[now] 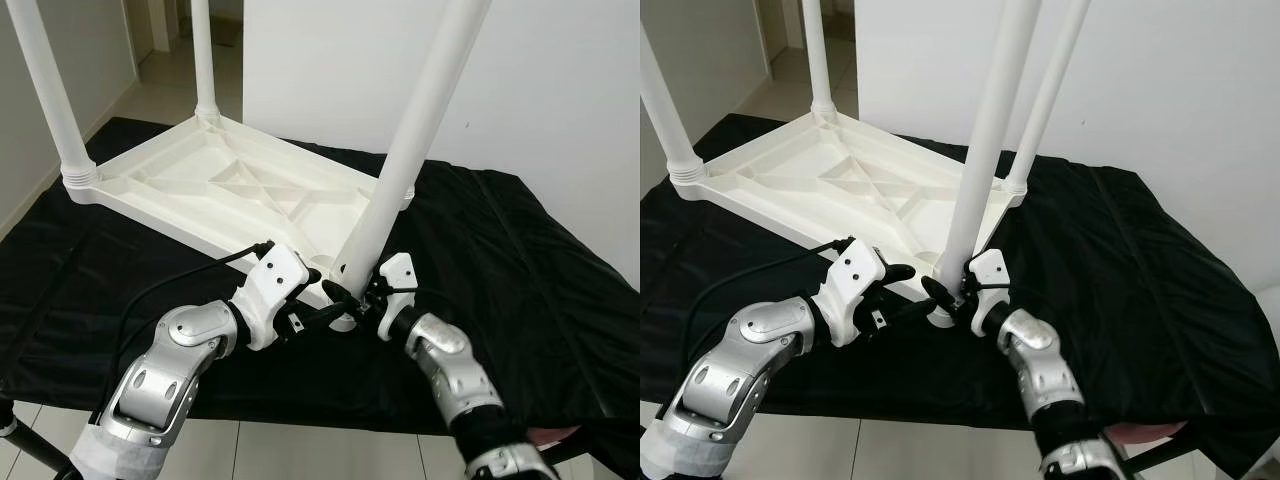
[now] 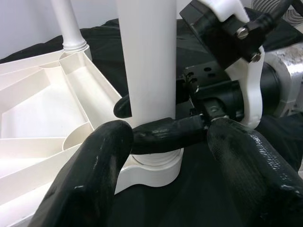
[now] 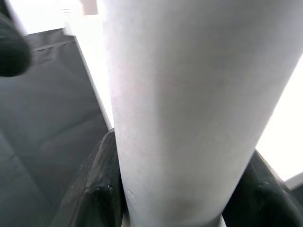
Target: Building children table
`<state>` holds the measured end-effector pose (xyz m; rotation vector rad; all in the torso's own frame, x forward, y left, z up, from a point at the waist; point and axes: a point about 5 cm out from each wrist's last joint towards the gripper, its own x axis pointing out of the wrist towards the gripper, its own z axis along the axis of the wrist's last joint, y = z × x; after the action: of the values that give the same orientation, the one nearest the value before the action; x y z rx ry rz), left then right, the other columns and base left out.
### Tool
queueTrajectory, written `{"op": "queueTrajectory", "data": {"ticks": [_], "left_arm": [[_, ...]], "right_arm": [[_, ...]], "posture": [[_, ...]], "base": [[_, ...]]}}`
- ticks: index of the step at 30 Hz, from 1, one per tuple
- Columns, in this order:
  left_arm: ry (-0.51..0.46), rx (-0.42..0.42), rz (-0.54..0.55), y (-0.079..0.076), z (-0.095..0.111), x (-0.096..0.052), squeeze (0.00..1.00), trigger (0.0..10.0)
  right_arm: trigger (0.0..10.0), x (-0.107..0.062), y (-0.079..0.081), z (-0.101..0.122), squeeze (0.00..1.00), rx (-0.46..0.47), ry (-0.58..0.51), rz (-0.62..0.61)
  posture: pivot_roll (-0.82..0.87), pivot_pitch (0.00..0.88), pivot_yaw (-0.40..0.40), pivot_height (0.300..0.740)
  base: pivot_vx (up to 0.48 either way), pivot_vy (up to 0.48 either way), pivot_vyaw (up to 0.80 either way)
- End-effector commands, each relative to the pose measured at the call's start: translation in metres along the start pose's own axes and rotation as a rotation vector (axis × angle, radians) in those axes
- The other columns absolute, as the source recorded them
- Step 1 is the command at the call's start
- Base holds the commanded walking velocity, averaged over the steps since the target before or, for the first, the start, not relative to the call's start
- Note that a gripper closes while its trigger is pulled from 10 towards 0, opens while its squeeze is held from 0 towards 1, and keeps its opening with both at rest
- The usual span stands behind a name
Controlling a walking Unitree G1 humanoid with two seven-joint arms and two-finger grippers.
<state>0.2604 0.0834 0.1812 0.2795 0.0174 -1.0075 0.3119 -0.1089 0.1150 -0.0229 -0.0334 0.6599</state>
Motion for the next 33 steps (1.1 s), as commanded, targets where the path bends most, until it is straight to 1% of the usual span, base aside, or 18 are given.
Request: {"op": "queueTrajectory", "data": {"ticks": [1,2,3,7,10,11,15,16,19,20,22,23,25,26,27,28,29,33], "left_arm": [[-0.01,0.001,0.02,-0.002,0.003,0.002,0.0,10.0],[-0.012,-0.001,0.017,-0.003,0.003,0.003,0.0,10.0],[-0.012,-0.001,0.017,-0.003,0.003,0.003,0.0,10.0],[-0.011,0.002,0.001,-0.003,0.003,0.003,0.0,10.0],[-0.01,0.003,-0.001,-0.002,0.003,0.003,0.0,10.0],[-0.01,0.002,-0.002,-0.002,0.003,0.003,0.0,10.0],[-0.01,0.003,-0.006,-0.002,0.003,0.003,0.0,10.0],[-0.006,0.009,-0.018,-0.002,0.003,0.003,0.0,10.0],[-0.003,0.014,-0.026,-0.001,0.003,0.003,0.0,10.0],[-0.003,0.014,-0.026,-0.001,0.003,0.003,0.0,10.0],[0.001,0.017,-0.027,0.0,0.003,0.002,0.0,10.0],[0.001,0.017,-0.027,0.001,0.003,0.002,0.0,10.0],[0.002,0.018,-0.028,0.001,0.003,0.002,0.0,10.0],[0.002,0.018,-0.028,0.001,0.003,0.001,0.0,10.0],[0.002,0.018,-0.028,0.001,0.003,0.001,0.0,10.0],[0.002,0.02,-0.029,0.001,0.003,0.001,0.0,10.0],[0.002,0.02,-0.029,0.001,0.003,0.001,0.0,10.0],[0.005,0.024,-0.029,0.0,0.003,-0.001,0.0,10.0]], "right_arm": [[10.0,-0.013,-0.008,-0.017,0.0,-0.006,0.102,-0.138],[10.0,-0.016,-0.007,-0.016,0.0,0.013,0.1,-0.199],[10.0,-0.016,-0.007,-0.016,0.0,0.013,0.1,-0.199],[10.0,-0.026,-0.007,-0.012,0.0,0.104,0.079,-0.501],[10.0,-0.028,-0.005,-0.01,0.0,0.113,0.079,-0.552],[10.0,-0.028,0.0,-0.007,0.0,0.098,0.068,-0.553],[10.0,-0.027,0.002,-0.005,0.0,0.096,0.056,-0.539],[10.0,-0.025,0.004,0.001,1.0,0.102,0.03,-0.482],[10.0,-0.025,0.002,0.009,1.0,0.103,-0.007,-0.392],[10.0,-0.025,0.002,0.009,1.0,0.103,-0.007,-0.392],[10.0,-0.024,0.0,0.014,1.0,0.071,-0.003,-0.32],[10.0,-0.024,-0.003,0.016,0.89,0.045,-0.003,-0.278],[10.0,-0.023,-0.006,0.019,0.89,0.02,-0.001,-0.246],[10.0,-0.022,-0.009,0.02,0.0,0.007,0.001,-0.202],[10.0,-0.022,-0.009,0.02,0.0,0.007,0.001,-0.202],[10.0,-0.021,-0.013,0.021,0.0,-0.019,0.015,-0.103],[10.0,-0.021,-0.013,0.021,0.0,-0.019,0.015,-0.103],[10.0,-0.017,-0.018,0.021,0.0,-0.066,0.041,0.09]], "posture": [[0.02,0.0,-0.118,0.74],[0.02,0.0,-0.118,0.74],[0.02,0.0,-0.118,0.74],[0.01,0.0,-0.111,0.74],[0.01,0.0,-0.103,0.74],[0.01,0.0,-0.103,0.74],[0.0,0.0,-0.099,0.74],[0.0,0.0,-0.093,0.74],[0.0,0.0,-0.092,0.74],[0.0,0.0,-0.092,0.74],[0.0,0.0,-0.089,0.74],[0.0,0.0,-0.089,0.74],[0.0,0.0,-0.089,0.74],[0.0,0.0,-0.087,0.74],[0.0,0.0,-0.087,0.74],[0.01,0.0,-0.091,0.74],[0.01,0.0,-0.091,0.74],[0.02,0.0,-0.092,0.74]], "base": [[0.0,0.0,0.0],[0.0,0.0,0.0],[0.0,0.0,0.0],[0.0,0.0,0.0],[0.0,0.0,0.0],[0.0,0.0,0.0],[0.0,0.0,0.0],[0.0,0.0,0.0],[0.0,0.0,0.0],[0.0,0.0,0.0],[0.0,0.0,0.0],[0.0,0.0,0.0],[0.0,0.0,0.0],[0.0,0.0,0.0],[0.0,0.0,0.0],[0.0,0.0,0.0],[0.0,0.0,0.0],[0.0,0.0,0.0]]}}
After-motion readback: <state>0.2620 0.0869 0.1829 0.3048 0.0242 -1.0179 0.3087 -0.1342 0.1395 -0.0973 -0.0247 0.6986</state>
